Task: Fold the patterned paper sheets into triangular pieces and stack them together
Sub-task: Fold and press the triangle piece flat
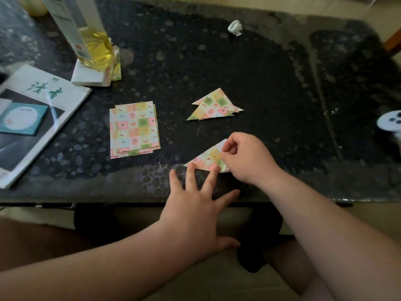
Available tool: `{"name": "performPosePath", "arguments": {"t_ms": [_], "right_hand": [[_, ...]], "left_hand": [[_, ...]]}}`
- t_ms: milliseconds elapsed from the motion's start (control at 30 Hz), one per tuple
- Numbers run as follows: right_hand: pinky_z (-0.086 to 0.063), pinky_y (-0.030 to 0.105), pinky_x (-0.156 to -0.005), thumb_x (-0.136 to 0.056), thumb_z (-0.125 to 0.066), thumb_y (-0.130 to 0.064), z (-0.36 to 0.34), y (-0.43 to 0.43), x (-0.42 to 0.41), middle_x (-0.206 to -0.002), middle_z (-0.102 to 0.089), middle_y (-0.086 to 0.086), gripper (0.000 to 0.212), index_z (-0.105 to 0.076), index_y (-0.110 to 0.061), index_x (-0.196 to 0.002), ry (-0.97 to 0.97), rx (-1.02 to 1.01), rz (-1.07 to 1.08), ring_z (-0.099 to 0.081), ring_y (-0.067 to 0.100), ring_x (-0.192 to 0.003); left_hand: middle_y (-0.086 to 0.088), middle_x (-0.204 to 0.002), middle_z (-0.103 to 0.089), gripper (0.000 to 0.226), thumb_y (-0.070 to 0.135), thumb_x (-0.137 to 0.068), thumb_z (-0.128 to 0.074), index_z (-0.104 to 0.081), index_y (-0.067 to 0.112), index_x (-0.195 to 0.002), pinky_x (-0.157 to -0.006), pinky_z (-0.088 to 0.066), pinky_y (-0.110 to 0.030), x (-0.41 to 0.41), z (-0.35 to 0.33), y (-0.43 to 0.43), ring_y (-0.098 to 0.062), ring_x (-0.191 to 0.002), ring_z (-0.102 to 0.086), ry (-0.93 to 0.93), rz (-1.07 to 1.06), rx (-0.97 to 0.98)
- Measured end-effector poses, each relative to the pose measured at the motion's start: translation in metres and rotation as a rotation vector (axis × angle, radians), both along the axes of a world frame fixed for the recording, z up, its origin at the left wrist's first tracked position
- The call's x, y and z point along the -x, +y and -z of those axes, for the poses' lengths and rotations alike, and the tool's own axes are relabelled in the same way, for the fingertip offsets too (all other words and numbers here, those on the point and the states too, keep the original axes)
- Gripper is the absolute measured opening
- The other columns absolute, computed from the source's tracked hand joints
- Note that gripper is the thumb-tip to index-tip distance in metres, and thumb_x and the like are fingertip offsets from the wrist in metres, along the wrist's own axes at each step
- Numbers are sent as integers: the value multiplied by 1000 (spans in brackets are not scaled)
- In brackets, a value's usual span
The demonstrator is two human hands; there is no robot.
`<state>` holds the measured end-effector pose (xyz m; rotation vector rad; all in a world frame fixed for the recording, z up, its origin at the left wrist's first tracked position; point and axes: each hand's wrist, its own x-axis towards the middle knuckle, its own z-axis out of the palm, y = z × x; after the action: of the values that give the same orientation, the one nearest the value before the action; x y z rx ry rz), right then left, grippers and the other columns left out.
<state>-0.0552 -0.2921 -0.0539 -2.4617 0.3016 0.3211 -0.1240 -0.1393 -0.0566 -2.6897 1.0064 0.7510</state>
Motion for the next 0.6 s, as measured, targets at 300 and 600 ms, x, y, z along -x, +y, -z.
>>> {"name": "performPosePath", "arguments": {"t_ms": [300, 600], "right_hand": [[-48, 23, -63, -93, -70, -19, -1, -1, 1, -80, -64, -9, 13, -62, -27, -86, -6, 11, -9, -62, 7, -75], [-45, 22, -60, -94, -69, -19, -4, 1, 1, -81, -64, -9, 15, -61, -29, -86, 12, 22, -16, -62, 7, -74]], "left_hand": [[-8, -161, 39, 90, 93, -82, -23, 28, 58, -147, -113, -5, -79, 0, -3, -2, -63, -144, 20, 18, -39, -58], [-19, -166, 24, 90, 79, -94, -30, 31, 46, -151, -120, -12, -68, 2, -3, 9, -58, -149, 11, -44, -41, 31]]}}
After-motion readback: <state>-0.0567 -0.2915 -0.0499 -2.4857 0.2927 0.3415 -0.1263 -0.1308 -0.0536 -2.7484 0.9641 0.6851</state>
